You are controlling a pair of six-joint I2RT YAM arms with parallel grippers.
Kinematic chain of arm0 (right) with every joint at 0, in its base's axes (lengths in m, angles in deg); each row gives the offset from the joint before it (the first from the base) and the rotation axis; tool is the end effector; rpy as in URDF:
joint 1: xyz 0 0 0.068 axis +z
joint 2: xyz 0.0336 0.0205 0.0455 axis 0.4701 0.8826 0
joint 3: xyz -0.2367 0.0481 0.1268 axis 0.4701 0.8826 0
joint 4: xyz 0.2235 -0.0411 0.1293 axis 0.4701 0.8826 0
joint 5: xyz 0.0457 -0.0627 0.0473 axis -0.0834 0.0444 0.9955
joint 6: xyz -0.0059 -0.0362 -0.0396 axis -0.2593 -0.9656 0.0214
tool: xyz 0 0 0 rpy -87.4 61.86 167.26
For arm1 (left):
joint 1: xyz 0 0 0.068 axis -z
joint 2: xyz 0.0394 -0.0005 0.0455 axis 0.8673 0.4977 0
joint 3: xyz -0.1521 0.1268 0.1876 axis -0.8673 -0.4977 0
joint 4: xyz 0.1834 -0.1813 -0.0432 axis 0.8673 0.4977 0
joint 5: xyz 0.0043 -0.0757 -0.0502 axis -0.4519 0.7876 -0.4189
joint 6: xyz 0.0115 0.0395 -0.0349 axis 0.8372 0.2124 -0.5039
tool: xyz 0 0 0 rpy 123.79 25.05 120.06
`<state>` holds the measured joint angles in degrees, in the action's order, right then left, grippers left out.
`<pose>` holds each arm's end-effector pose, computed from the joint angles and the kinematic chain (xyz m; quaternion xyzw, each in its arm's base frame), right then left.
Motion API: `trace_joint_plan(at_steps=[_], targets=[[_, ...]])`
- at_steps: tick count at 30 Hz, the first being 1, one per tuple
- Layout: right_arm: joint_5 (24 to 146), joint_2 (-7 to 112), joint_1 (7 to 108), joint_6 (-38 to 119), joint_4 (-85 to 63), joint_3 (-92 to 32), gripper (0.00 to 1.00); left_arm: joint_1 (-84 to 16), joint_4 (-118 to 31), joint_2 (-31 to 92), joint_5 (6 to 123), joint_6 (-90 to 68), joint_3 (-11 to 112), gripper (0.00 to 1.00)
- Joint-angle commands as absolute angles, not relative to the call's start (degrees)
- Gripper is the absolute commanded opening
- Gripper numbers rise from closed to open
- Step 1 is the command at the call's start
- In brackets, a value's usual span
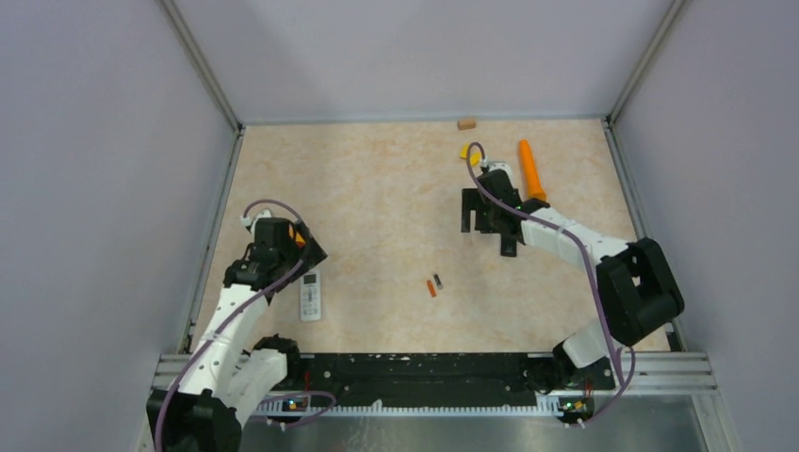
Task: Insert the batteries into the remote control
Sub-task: Place the remote control at the center of the board, then pick up the remote control from the center of the board.
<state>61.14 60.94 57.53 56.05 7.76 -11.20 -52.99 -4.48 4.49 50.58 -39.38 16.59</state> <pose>0.2864 0.1508 0.2103 -0.0113 0.9378 0.0247 0.3462 0.1730 -0.0181 0.2428 -0.2789 0.8921 -0.0974 0.3420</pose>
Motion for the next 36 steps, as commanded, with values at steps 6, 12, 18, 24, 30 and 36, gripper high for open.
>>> trace_joint_plan(at_steps=[6,12,18,24,30,36], targets=[[73.02,54.84,57.66,59.90,1.19,-7.14,0.81,-55.32,-9.25,7.11,49.51,-45.66,9.34,0.99],[73.89,54.36,57.66,60.37,0.42,-7.19,0.81,-55.21,-9.26,14.20,51.89,-41.92,9.05,0.93],[73.77,54.35,57.66,60.40,0.13,-7.21,0.80,-53.80,-10.34,20.07,53.31,-40.25,9.85,0.80],[73.82,54.54,57.66,60.53,0.14,-6.77,0.79,-51.13,-11.02,24.93,53.06,-39.22,11.06,0.63],[74.11,53.90,57.66,60.77,0.52,-6.52,0.78,-49.18,-10.89,26.59,52.05,-39.15,13.00,0.41],[81.76,51.66,57.66,61.70,-3.29,-4.89,0.78,-48.98,-12.94,23.65,57.52,-36.75,15.52,0.29]])
